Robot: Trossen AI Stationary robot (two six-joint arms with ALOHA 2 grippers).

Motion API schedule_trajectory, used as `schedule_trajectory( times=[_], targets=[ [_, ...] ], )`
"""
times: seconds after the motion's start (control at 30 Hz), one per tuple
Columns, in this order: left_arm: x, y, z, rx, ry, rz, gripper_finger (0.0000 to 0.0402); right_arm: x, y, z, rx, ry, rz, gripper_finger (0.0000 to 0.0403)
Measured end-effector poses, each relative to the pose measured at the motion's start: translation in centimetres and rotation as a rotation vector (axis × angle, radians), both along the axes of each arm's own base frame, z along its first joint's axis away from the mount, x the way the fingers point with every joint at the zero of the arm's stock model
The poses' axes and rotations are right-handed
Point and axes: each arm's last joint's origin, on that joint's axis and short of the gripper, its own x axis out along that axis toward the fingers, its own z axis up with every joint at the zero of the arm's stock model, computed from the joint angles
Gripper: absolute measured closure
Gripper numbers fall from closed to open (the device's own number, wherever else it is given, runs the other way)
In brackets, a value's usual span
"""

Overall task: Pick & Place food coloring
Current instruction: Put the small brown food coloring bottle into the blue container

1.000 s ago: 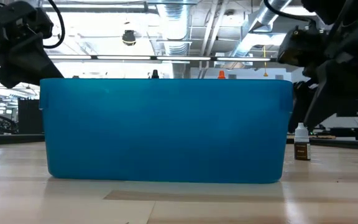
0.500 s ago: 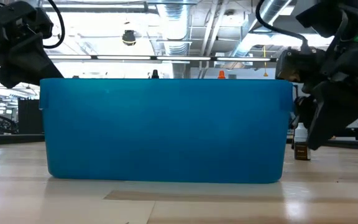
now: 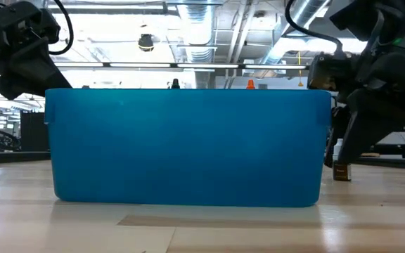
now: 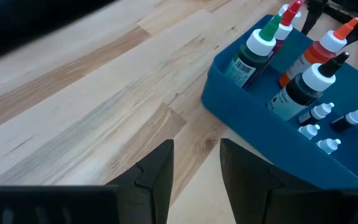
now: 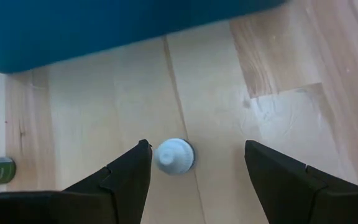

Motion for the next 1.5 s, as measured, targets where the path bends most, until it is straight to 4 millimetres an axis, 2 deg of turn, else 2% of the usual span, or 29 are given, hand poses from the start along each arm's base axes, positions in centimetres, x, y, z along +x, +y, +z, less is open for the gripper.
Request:
schedule_trajectory(
  times=[0.13,0.27,0.43,0.57,0.77,1.5],
  targets=[
    [0.0,0.0,0.0,0.0,0.0,0.0,0.0281,0.42,0.19,0.5,0.007,-0.019,0.003,0.0183],
    [0.0,0.0,0.0,0.0,0.0,0.0,0.0281,0.66,0.31,0.81,0.017,-0.027,0.011,0.0225],
    [-0.01,0.0,-0.01,0.0,0.001,0.0,0.0281,0.2,0.3,0.53,0.039,0.04,0.042,0.0281],
    [-0.03,0.01,-0.02,0.002,0.004,-0.001,0.0281,0.01,0.26,0.41,0.039,0.065,0.046,0.0306],
    [-0.03,0.01,-0.02,0.001,0.004,-0.002,0.0281,0.13,0.31,0.49,0.046,0.05,0.048,0.0316],
    [-0.03,-0.07,-0.07,-0.021,0.022,-0.022,0.0281,0.26,0.49,0.6,0.054,0.032,0.104,0.0315]
  ],
)
